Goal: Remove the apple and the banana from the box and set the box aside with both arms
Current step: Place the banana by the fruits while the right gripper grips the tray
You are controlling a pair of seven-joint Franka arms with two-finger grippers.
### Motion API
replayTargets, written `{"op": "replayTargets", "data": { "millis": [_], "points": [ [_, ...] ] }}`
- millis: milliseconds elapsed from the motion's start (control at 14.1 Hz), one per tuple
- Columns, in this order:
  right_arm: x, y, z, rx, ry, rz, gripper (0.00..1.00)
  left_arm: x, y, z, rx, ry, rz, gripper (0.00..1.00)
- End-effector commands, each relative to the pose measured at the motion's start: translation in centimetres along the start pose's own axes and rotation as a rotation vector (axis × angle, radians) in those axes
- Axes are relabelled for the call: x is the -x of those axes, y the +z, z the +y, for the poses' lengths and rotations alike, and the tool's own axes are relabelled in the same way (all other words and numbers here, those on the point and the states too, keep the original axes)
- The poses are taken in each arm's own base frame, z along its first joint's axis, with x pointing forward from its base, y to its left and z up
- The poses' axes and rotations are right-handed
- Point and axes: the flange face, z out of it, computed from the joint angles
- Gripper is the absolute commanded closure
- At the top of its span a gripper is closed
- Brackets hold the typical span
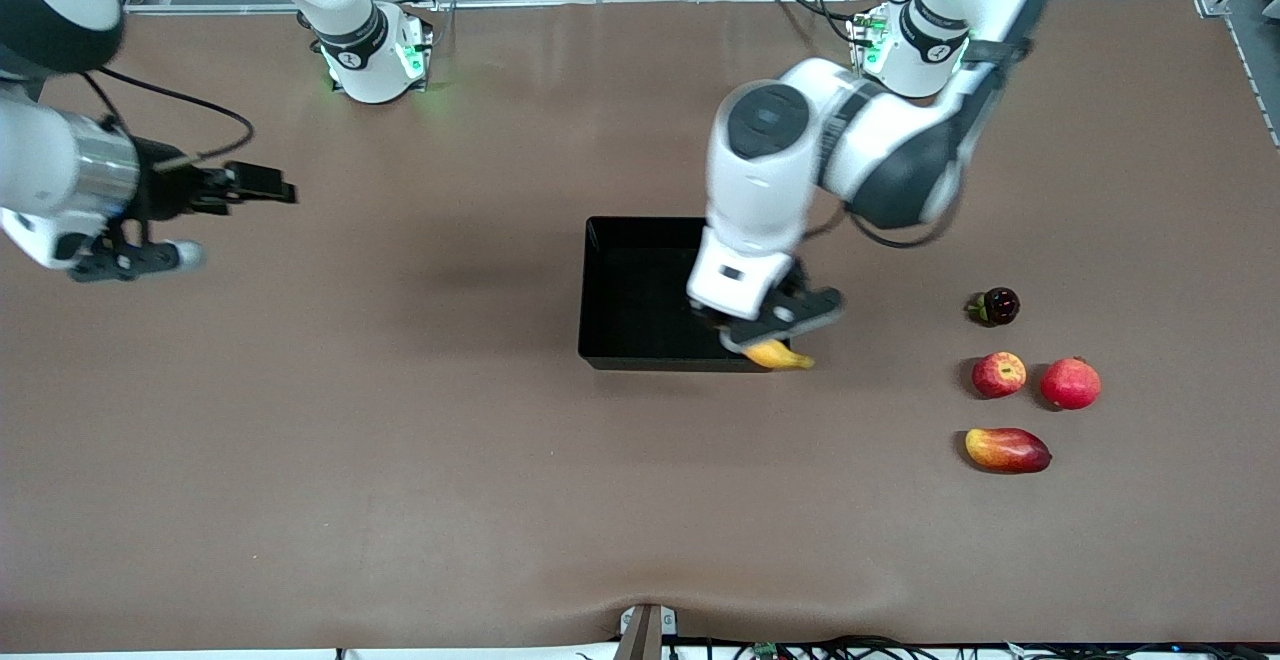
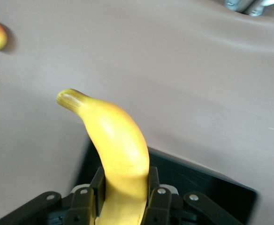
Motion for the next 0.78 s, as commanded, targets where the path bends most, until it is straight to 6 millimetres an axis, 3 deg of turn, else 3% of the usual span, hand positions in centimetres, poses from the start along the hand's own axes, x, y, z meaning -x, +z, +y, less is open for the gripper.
{"op": "replayTargets", "data": {
  "millis": [0,142,356,569,711],
  "points": [
    [-1.3,4.6,-4.7,-0.003,-0.013,0.006,0.00,-4.0,0.8,-7.4,-0.036,0.115,-0.053,1.00],
    [-2.1,7.8,-9.2,0.014,0.053,0.063,0.00,-6.0,3.4,-12.5,-0.075,0.167,-0.103,1.00],
    [-3.7,13.0,-14.7,0.040,0.075,0.093,0.00,-7.6,8.2,-16.0,-0.069,0.163,-0.138,1.00],
    [-4.4,20.7,-20.2,0.061,0.129,0.159,0.00,-7.5,14.7,-19.3,-0.016,0.248,-0.113,1.00],
    [-4.8,26.0,-22.7,0.069,0.138,0.211,0.00,-7.0,18.7,-21.3,0.022,0.333,-0.110,1.00]
  ]
}}
